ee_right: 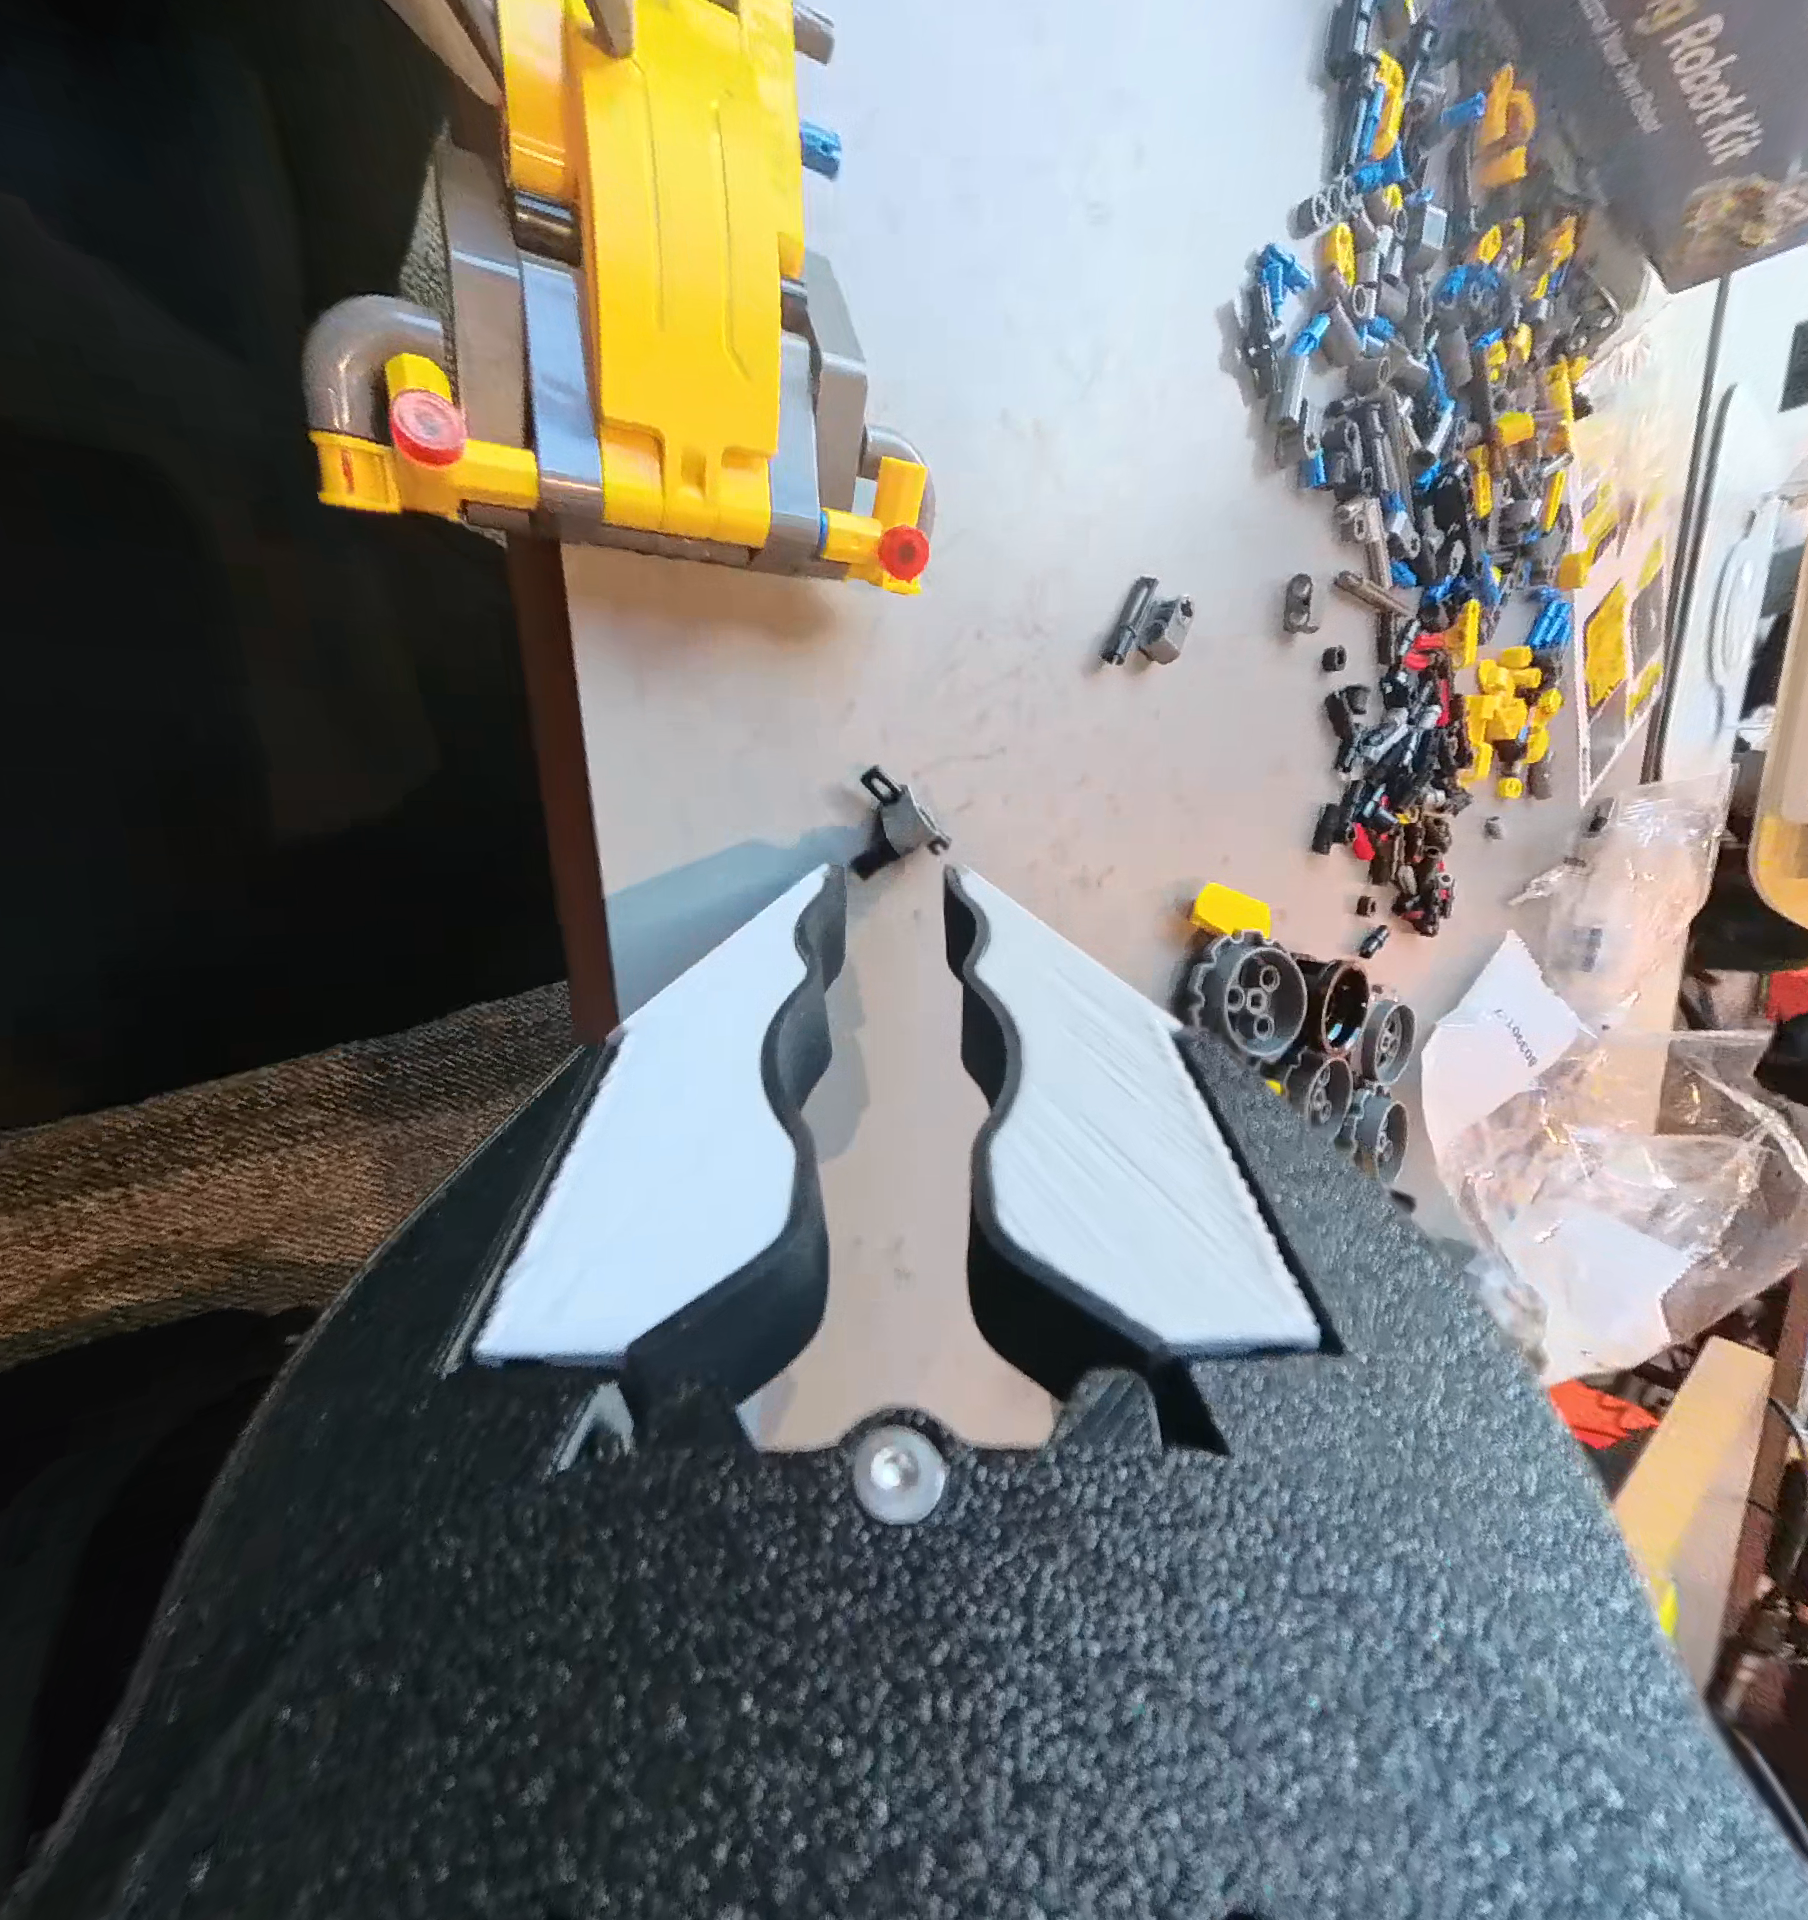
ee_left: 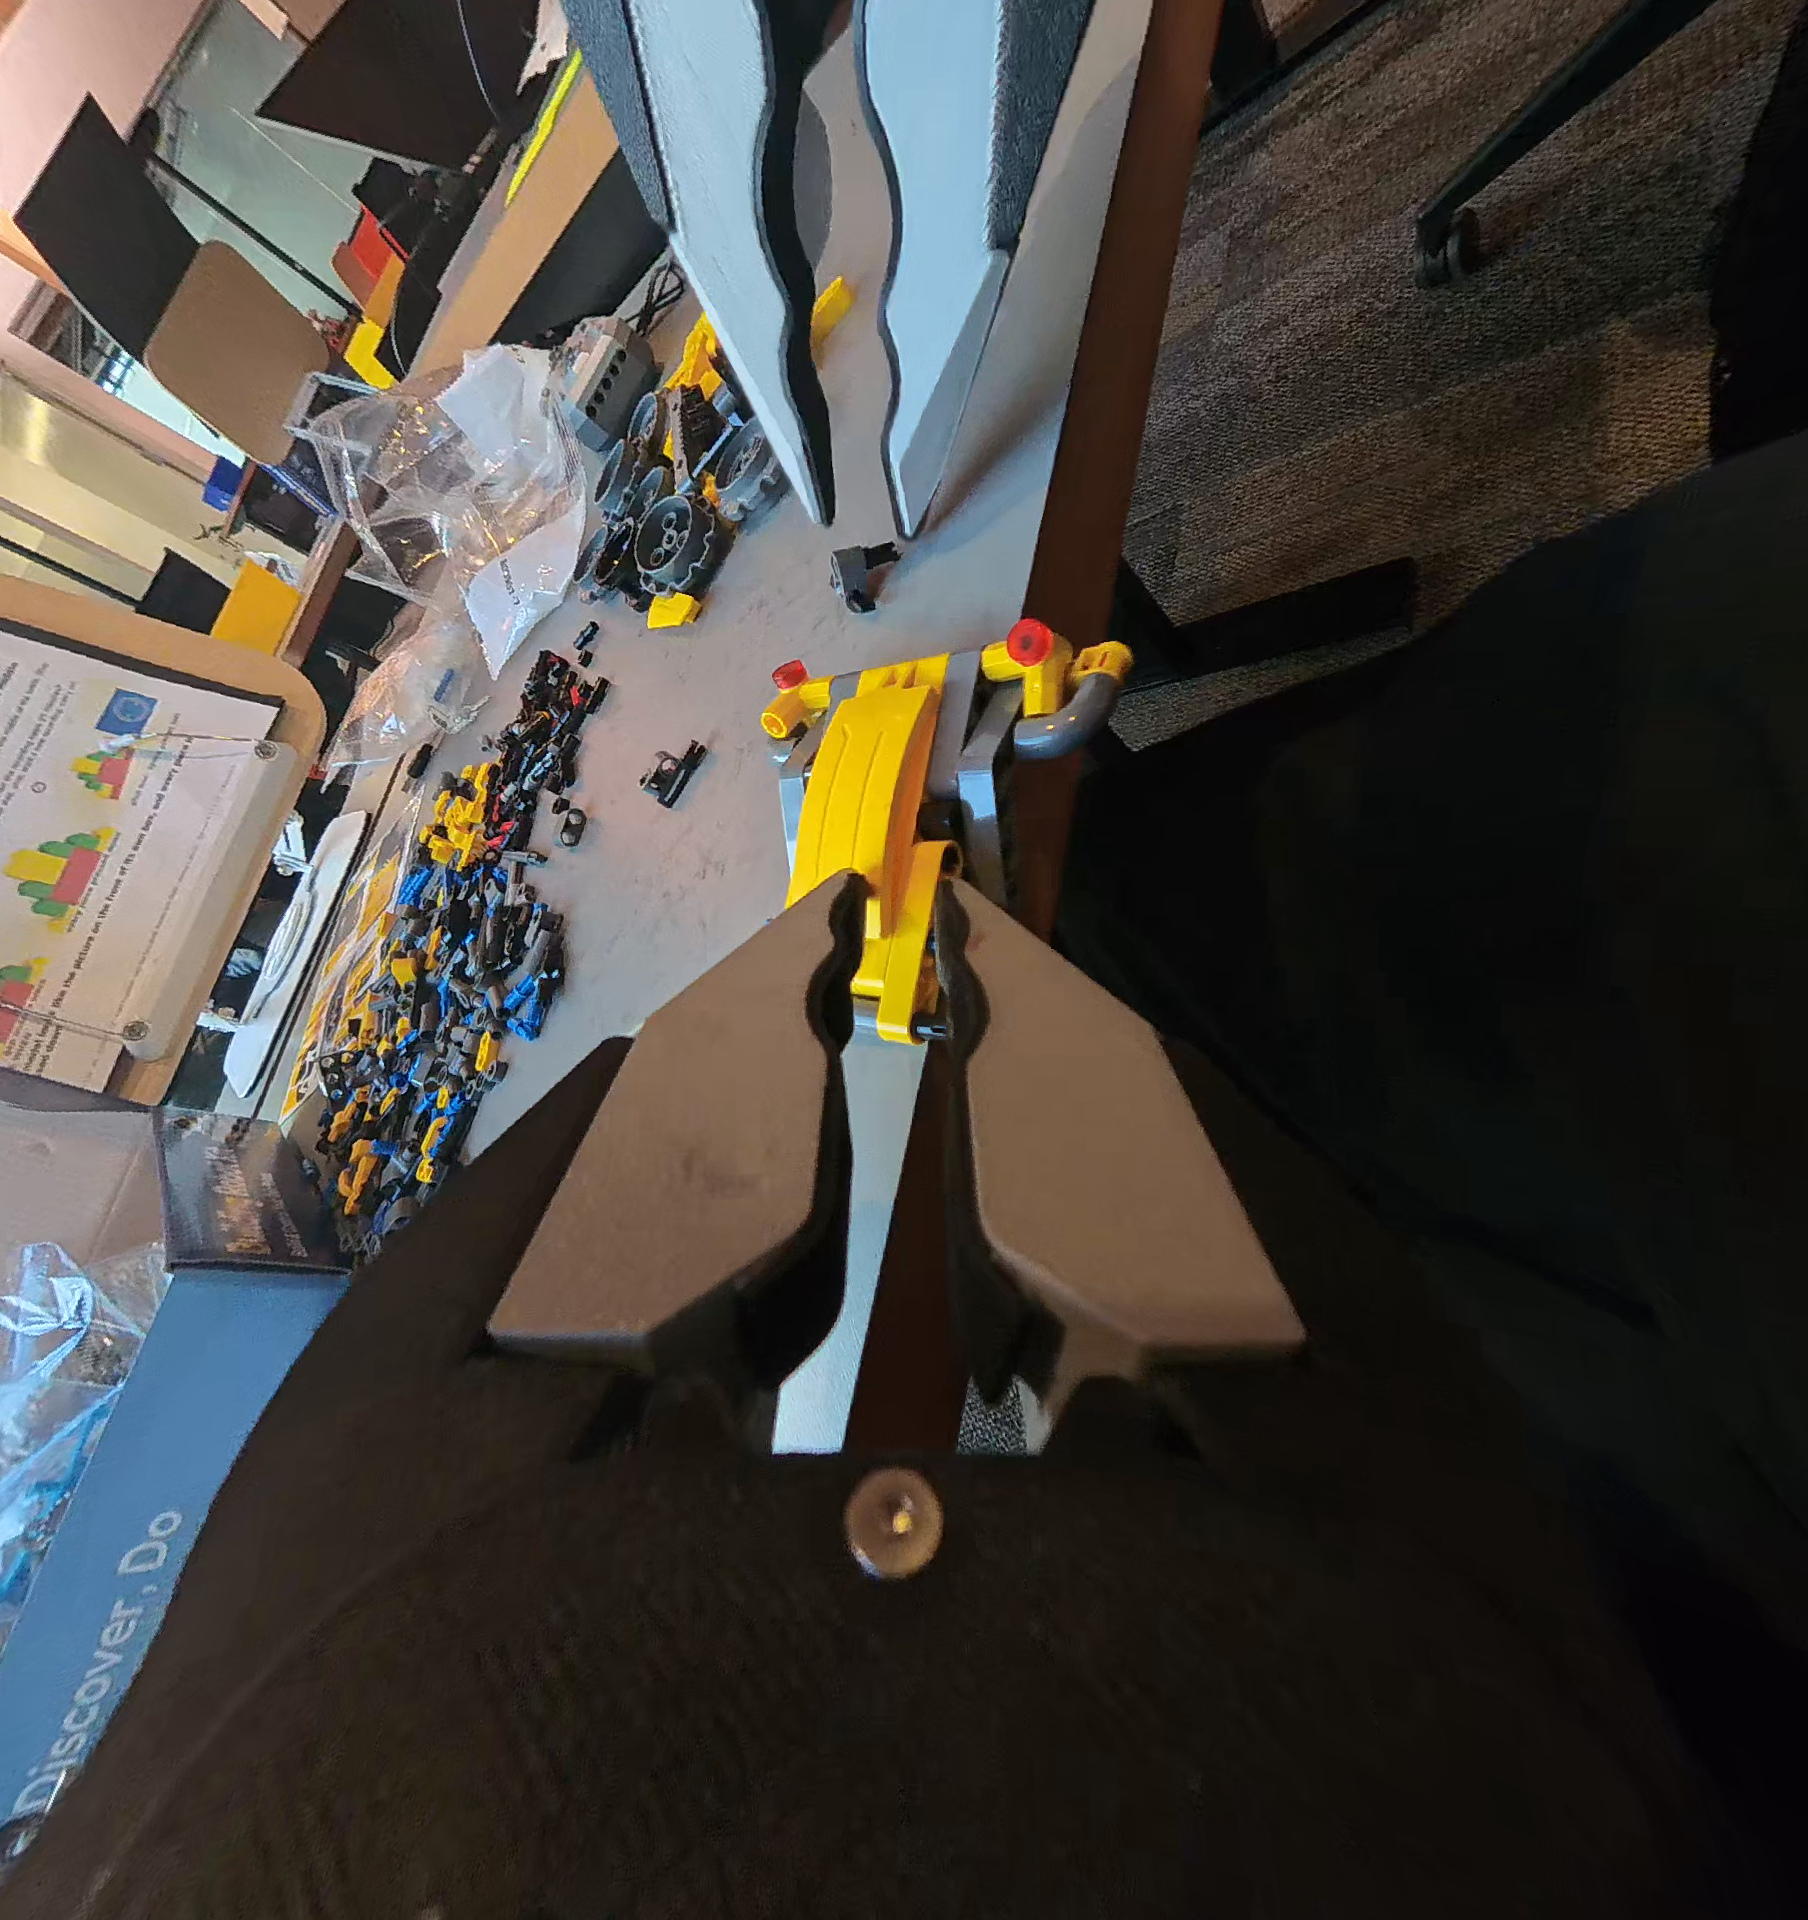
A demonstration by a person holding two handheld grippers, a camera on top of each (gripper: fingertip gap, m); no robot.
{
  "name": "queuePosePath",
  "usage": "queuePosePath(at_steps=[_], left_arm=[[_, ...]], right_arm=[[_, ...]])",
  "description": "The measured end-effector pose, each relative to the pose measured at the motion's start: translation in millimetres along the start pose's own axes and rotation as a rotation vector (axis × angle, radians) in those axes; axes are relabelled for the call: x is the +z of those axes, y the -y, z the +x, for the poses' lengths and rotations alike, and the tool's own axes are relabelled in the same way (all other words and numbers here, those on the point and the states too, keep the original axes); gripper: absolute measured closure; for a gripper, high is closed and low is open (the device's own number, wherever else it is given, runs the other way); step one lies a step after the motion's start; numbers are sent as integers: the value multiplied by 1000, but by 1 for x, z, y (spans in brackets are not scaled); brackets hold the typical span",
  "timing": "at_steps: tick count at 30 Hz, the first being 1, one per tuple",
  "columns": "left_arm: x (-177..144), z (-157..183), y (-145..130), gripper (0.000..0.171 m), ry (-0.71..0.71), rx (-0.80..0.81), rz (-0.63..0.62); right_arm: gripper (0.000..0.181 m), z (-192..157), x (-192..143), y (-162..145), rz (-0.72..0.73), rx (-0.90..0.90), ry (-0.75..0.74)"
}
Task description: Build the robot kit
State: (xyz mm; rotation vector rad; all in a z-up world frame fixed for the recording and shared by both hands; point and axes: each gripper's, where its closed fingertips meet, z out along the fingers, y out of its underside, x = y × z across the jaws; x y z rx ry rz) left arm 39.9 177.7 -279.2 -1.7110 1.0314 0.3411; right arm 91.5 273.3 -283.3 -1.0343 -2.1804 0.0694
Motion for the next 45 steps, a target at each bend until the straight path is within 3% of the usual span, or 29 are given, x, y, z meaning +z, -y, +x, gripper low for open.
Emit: queuePosePath(at_steps=[5,9,12,16,19,28,35,38,45], left_arm=[[0,0,1,161,1,-5,1],[0,1,1,161,2,-9,4],[0,1,1,161,0,-14,7],[0,1,1,161,-4,-15,8],[0,1,1,161,-7,-19,8],[0,1,2,161,-18,-35,8],[2,1,2,161,-33,-72,9],[2,1,3,161,-45,-99,1],[2,-9,7,157,-84,-241,-8]], right_arm=[[164,0,-14,7,55,86,-34],[158,-20,-27,41,170,116,-61],[149,-39,-25,62,176,6,-121],[139,-43,-25,74,105,-268,-289],[143,-48,-25,77,80,-360,-298],[144,-54,-24,78,67,-385,-262],[119,-59,-12,68,19,-343,-219],[138,-56,-2,71,13,-343,-249],[146,-36,4,66,28,-182,-210]])
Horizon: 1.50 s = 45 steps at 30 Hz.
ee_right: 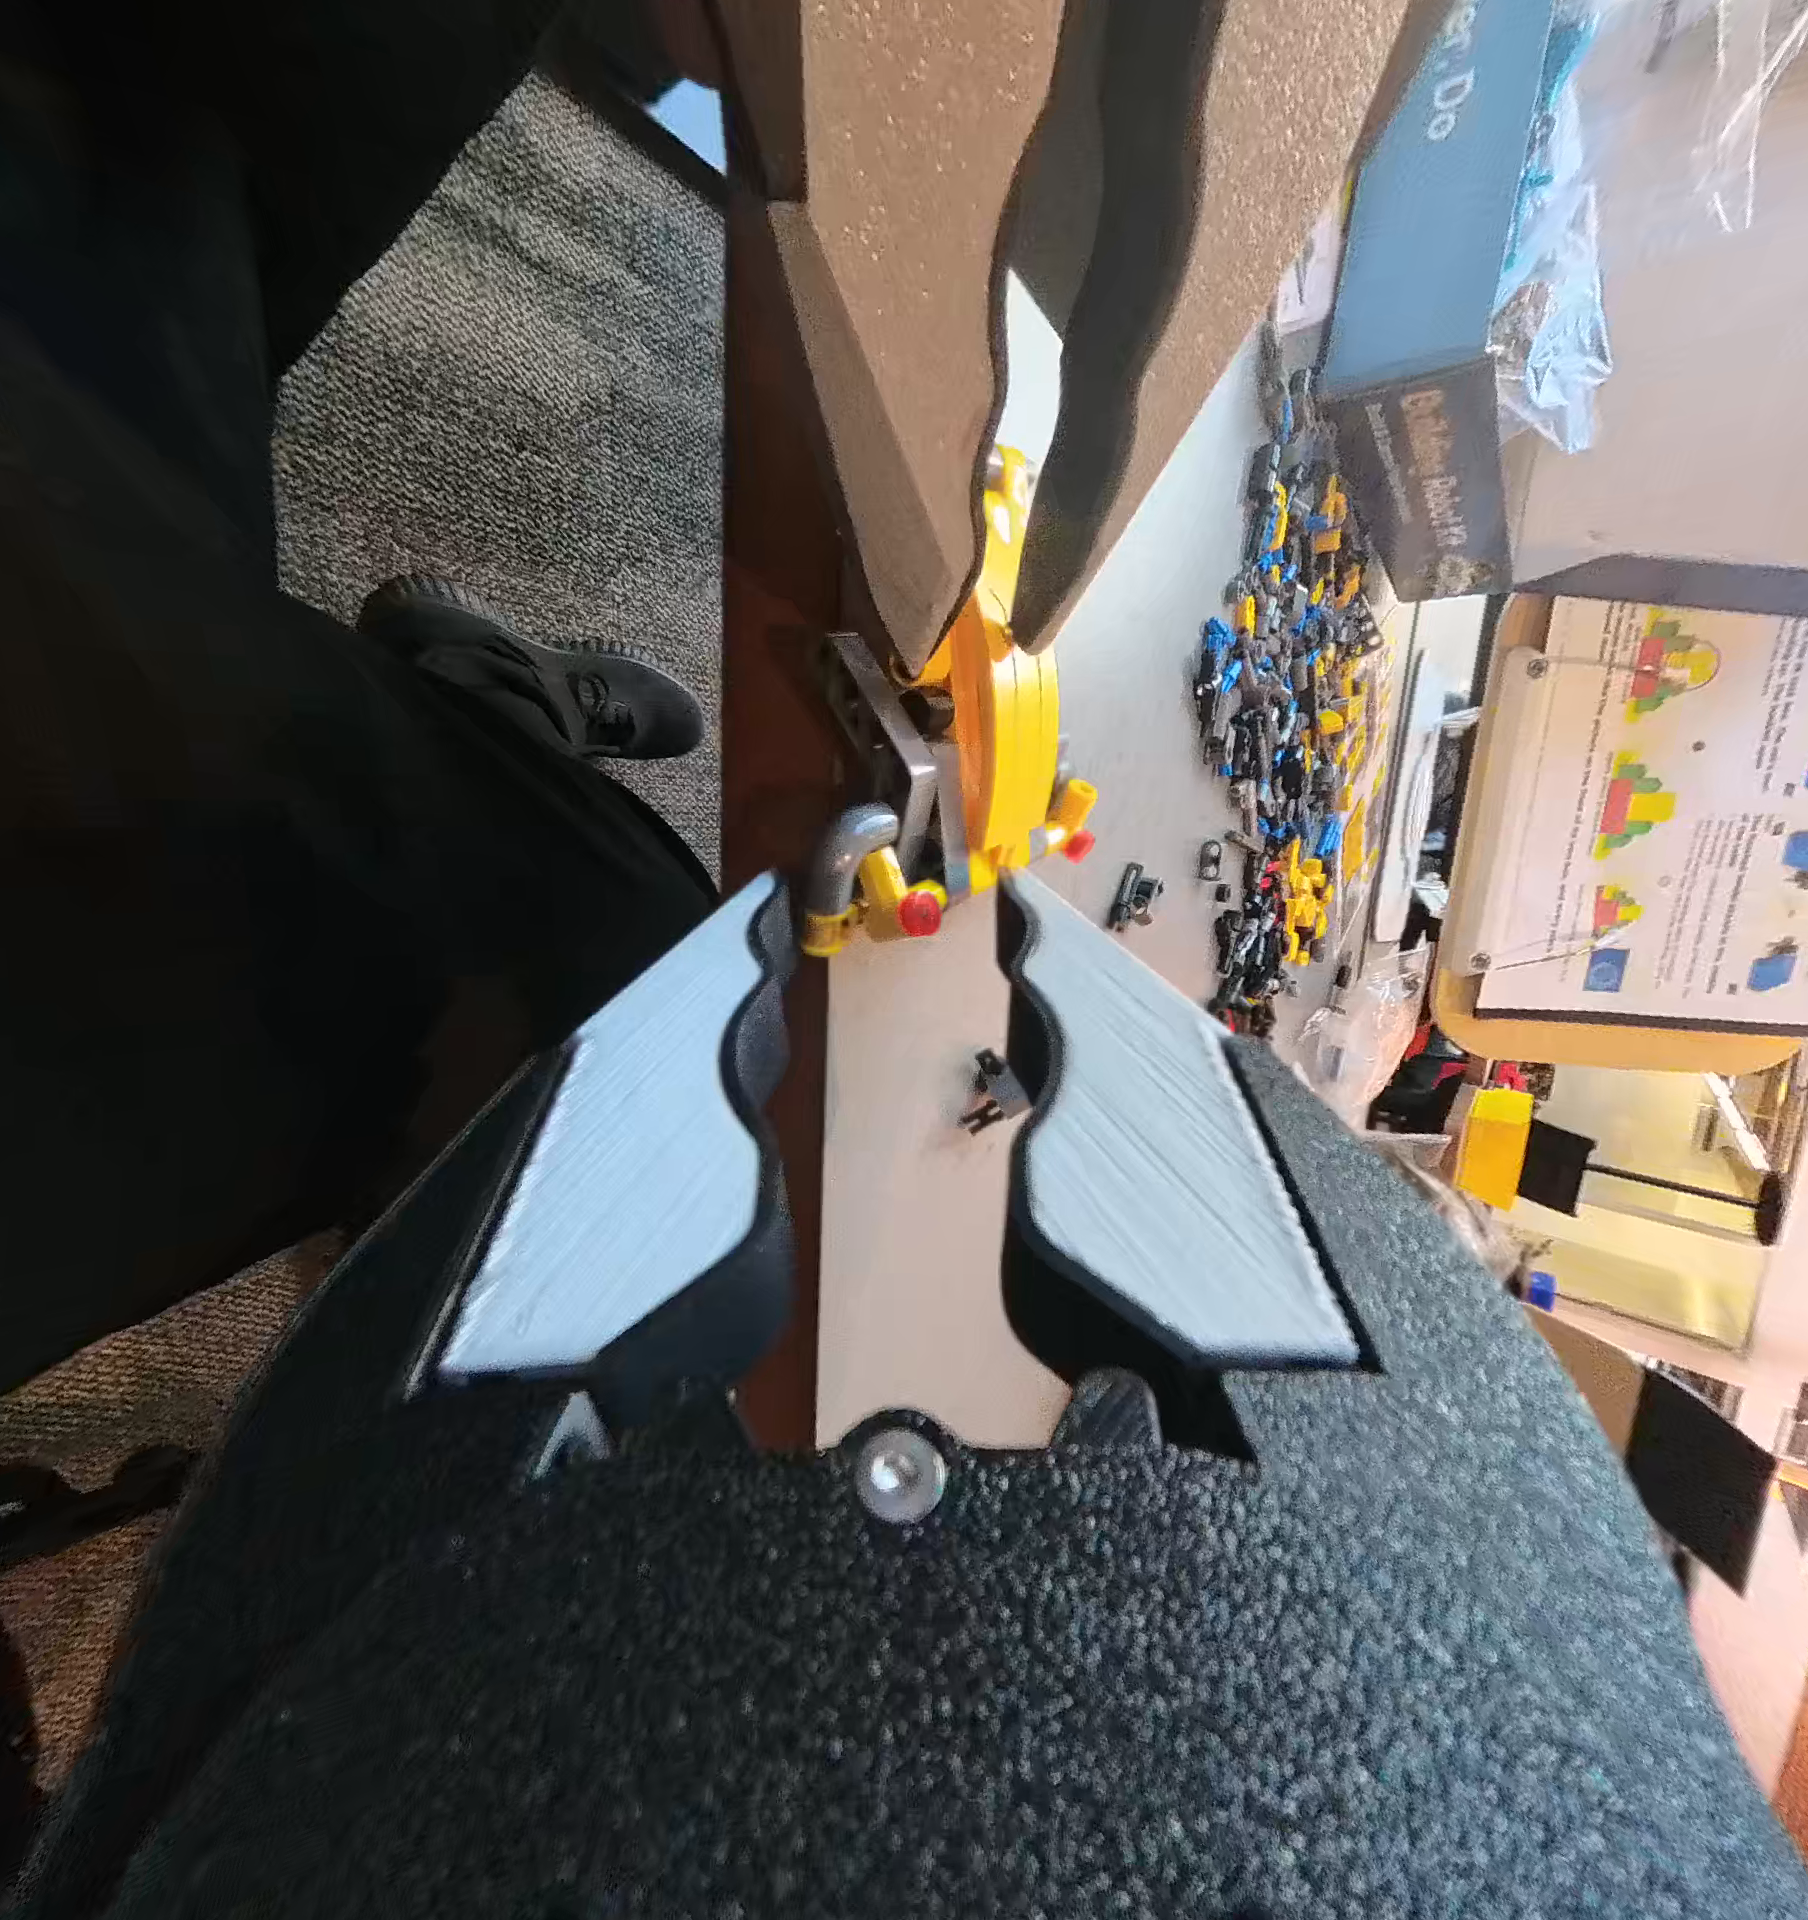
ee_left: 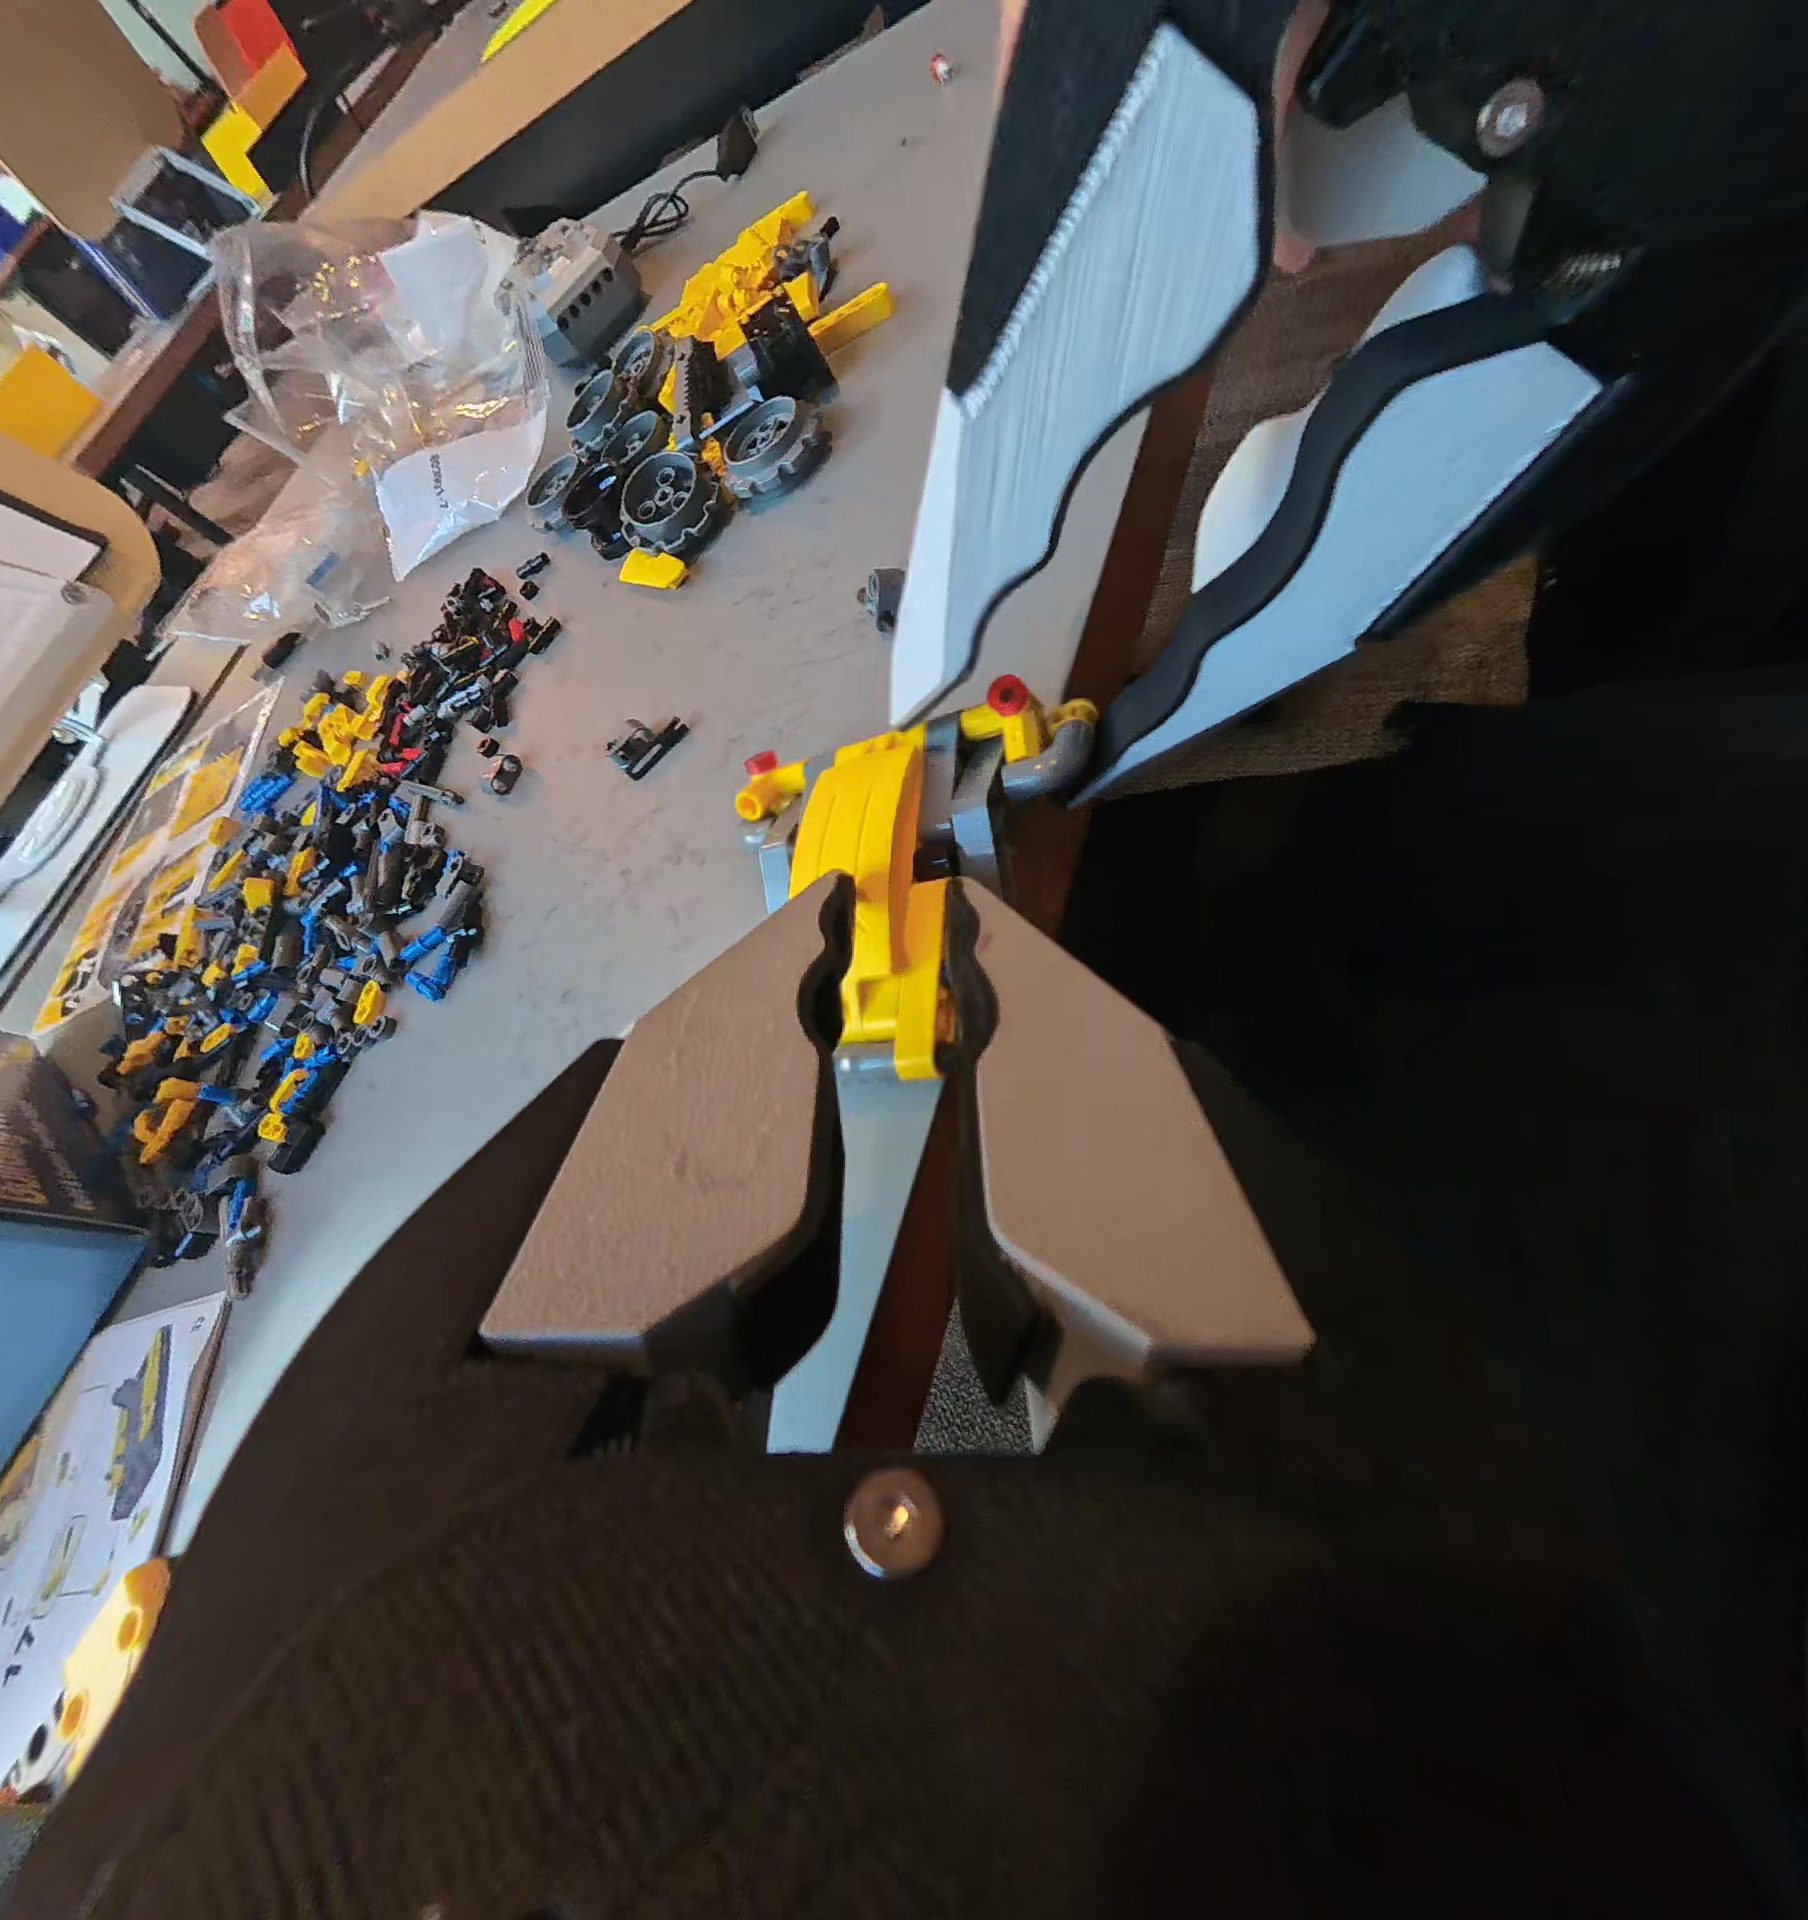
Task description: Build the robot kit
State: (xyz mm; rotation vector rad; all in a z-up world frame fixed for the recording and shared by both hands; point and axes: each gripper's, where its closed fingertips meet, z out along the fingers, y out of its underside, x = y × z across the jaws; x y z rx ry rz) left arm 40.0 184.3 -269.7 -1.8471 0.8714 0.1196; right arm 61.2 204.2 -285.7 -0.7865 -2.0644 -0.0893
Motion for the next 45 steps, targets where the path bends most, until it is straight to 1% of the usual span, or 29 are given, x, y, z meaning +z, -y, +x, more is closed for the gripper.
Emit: queuePosePath(at_steps=[2,10,13,18,19,21,22,25,29,31,32,33,35,37,39,40,42,45], left_arm=[[2,-4,-1,157,11,-4,-12],[5,-8,-2,157,16,-6,-25],[6,-10,-2,157,16,-14,-29],[8,-12,-2,155,4,-54,-21],[8,-12,-3,154,1,-61,-21],[8,-14,-4,152,3,-66,-30],[8,-15,-5,151,3,-69,-34],[5,-12,-5,148,-15,-90,-33],[-1,-7,-10,143,-8,-66,-47],[-3,-5,-13,141,-2,-47,-58],[-5,-4,-13,140,4,-36,-61],[-6,-4,-11,139,14,-26,-57],[-10,-3,-7,139,19,-12,-43],[-13,-2,-4,138,13,-23,-36],[-15,0,-2,132,0,-65,-34],[-17,-1,-1,133,-1,-99,-30],[-21,-8,-1,144,29,-173,-31],[-27,-21,1,151,62,-248,-20]], right_arm=[[149,0,1,1,13,27,14],[149,4,-1,3,32,74,14],[146,6,0,3,46,123,33],[146,7,-2,1,83,222,58],[147,10,-2,0,95,254,60],[158,17,-2,-4,100,311,48],[159,19,-1,-6,99,332,50],[154,16,-1,-3,122,363,92],[153,6,-6,6,185,354,146],[149,0,-3,6,178,374,181],[143,1,-1,5,168,373,175],[141,3,-1,5,167,364,157],[147,8,-3,11,197,349,125],[146,10,-5,13,205,360,126],[145,9,-8,13,210,387,142],[149,11,-11,15,226,404,137],[165,17,-19,18,266,441,99],[168,30,-29,21,304,480,16]])
